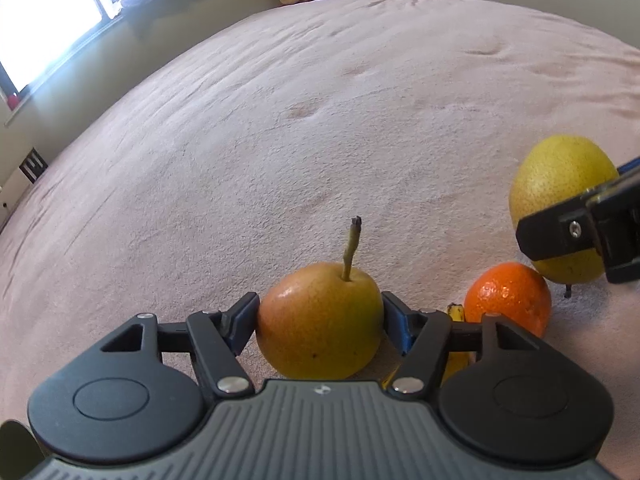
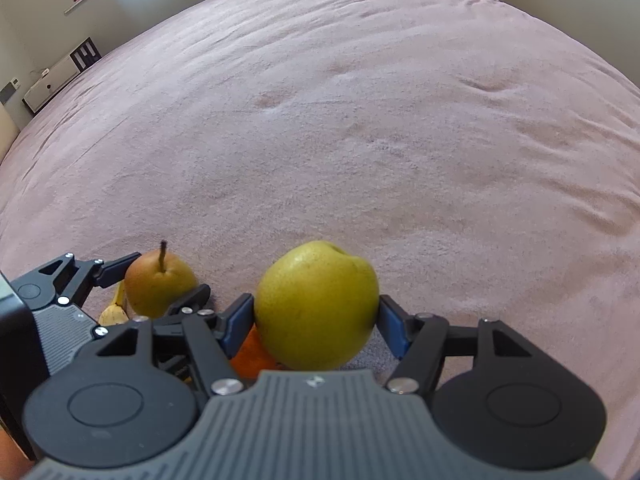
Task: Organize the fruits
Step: 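Grasp the green apple with the right tool while the left tool grasps the pear, then carry the green apple and pear over the green colander with both tools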
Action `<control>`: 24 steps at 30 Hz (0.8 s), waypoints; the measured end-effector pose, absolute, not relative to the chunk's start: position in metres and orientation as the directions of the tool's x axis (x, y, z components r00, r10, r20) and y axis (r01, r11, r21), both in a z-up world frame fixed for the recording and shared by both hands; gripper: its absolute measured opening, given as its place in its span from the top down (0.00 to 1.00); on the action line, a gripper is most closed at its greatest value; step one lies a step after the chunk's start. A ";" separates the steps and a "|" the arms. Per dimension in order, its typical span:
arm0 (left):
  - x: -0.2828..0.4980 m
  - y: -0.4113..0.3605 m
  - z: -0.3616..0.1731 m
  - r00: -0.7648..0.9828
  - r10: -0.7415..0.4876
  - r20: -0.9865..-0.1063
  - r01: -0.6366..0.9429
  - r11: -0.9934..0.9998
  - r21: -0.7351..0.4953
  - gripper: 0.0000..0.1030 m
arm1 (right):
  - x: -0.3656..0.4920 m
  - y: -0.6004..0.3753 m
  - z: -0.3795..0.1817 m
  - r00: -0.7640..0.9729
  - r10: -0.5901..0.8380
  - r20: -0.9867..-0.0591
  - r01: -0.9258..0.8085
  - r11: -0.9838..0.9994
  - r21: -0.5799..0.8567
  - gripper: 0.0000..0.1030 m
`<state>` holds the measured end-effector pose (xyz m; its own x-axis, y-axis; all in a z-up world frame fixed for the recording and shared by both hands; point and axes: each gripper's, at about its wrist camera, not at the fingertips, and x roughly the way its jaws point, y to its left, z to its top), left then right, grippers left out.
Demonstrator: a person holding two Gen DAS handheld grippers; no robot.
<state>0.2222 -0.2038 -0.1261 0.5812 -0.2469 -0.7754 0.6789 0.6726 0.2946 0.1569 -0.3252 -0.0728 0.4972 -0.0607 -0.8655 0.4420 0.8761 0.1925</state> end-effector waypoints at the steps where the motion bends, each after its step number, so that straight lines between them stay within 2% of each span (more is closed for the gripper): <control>1: 0.222 -0.203 -0.125 0.582 -0.247 -0.775 0.676 0.677 0.291 0.27 | 0.157 -0.325 -0.073 0.497 -0.060 -0.865 0.443 0.875 0.194 0.38; 15: 0.216 -0.190 -0.115 0.587 -0.235 -0.775 0.597 0.772 0.218 0.28 | 0.156 -0.323 -0.070 0.507 -0.055 -0.860 0.426 0.883 0.195 0.38; 24: 0.210 -0.168 -0.075 0.588 -0.248 -0.770 0.539 0.830 0.145 0.28 | 0.152 -0.312 -0.053 0.554 -0.026 -0.832 0.372 0.902 0.219 0.38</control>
